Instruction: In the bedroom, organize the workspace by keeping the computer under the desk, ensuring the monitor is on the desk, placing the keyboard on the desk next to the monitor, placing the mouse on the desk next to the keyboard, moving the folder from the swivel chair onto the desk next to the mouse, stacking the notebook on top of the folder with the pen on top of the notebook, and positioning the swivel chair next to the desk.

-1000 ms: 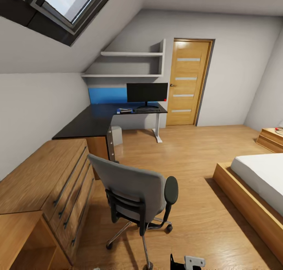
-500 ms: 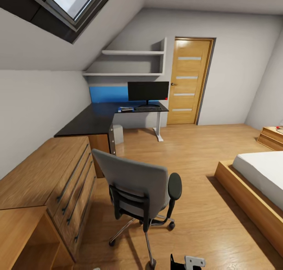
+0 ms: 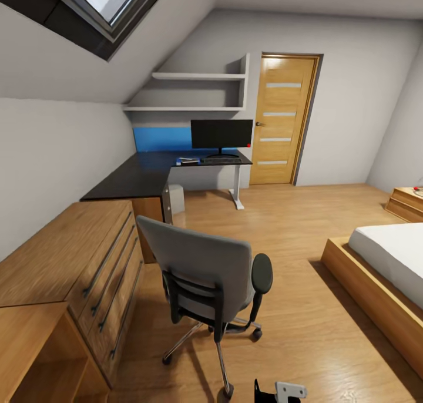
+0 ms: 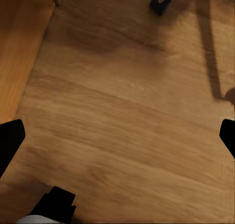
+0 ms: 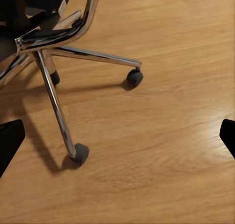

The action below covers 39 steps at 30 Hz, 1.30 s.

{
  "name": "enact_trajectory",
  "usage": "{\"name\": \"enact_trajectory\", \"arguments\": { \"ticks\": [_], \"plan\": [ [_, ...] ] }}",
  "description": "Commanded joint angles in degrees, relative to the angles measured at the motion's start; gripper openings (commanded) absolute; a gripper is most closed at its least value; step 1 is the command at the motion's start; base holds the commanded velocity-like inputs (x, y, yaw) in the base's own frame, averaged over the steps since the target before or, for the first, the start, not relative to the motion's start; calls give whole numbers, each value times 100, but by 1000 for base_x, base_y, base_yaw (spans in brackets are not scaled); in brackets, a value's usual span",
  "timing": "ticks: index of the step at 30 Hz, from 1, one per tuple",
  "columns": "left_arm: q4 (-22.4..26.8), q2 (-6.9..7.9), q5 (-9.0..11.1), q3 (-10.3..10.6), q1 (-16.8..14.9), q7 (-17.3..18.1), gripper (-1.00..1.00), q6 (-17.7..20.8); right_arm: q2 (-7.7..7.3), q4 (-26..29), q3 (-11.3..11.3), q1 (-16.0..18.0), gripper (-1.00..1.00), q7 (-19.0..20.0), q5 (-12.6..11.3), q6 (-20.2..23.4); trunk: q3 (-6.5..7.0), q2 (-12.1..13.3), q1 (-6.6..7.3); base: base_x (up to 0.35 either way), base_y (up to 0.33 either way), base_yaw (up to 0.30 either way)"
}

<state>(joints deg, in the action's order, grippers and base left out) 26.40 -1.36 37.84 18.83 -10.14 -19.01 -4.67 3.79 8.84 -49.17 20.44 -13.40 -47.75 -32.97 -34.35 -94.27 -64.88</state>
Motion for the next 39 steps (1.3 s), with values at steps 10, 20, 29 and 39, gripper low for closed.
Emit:
{"name": "enact_trajectory", "arguments": {
  "ticks": [10, 20, 29, 39],
  "plan": [
    [224, -110, 11, 75, -15, -63, 100, 33, 193, 149, -70, 14, 100, 69, 17, 4, -186, -405, -220, 0, 0, 0],
    [1189, -139, 8, 77, -789, -676, 100, 1209, 298, 1227, -63, 399, 100, 65, 601, 1048, -365, -806, -439, 0, 0, 0],
    [1021, -142, 23, 69, -1504, -821, 100, 1578, 292, 1524, -77, 634, 100, 269, 704, 1578, -527, -1167, -637, 0, 0, 0],
    [855, -127, 14, 47, -1517, -824, 100, 1369, 263, 1491, -75, 637, 100, 328, 698, 1375, -706, -1568, -857, 0, 0, 0]
  ]
}}
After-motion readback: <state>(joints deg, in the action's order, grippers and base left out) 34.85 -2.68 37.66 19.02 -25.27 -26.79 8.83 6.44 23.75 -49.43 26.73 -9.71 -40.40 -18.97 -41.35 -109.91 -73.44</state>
